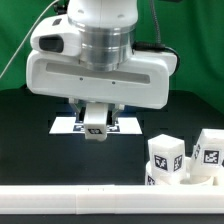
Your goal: Assemble stool
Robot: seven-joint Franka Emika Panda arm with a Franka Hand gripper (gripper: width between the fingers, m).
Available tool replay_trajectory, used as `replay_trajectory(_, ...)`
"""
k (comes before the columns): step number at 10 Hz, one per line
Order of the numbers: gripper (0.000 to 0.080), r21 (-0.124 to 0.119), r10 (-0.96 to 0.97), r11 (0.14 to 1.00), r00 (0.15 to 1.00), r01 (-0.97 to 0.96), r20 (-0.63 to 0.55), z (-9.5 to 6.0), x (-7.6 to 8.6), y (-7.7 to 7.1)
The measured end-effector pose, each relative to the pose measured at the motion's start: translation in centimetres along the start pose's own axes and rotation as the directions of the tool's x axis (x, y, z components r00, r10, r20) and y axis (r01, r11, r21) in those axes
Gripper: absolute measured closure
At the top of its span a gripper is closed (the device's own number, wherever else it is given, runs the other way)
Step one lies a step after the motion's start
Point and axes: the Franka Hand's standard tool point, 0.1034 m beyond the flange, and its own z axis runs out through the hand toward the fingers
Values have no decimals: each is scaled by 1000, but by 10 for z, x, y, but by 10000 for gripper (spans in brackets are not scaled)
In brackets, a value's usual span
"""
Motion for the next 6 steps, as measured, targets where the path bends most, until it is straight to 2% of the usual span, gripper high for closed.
replay_trajectory(1,472,3,-1,1000,996,2,-86,-1,7,-1)
replay_trajectory(2,472,13,10,1000,988,-8,-154,-2,7,-4)
replay_trajectory(3,472,41,40,999,984,-34,-172,-8,3,-9)
replay_trajectory(4,472,62,66,997,965,-52,-254,-18,8,-17)
replay_trajectory(5,472,74,80,996,941,-59,-330,-22,5,-31)
replay_trajectory(6,472,70,68,997,926,-45,-371,-22,1,-41)
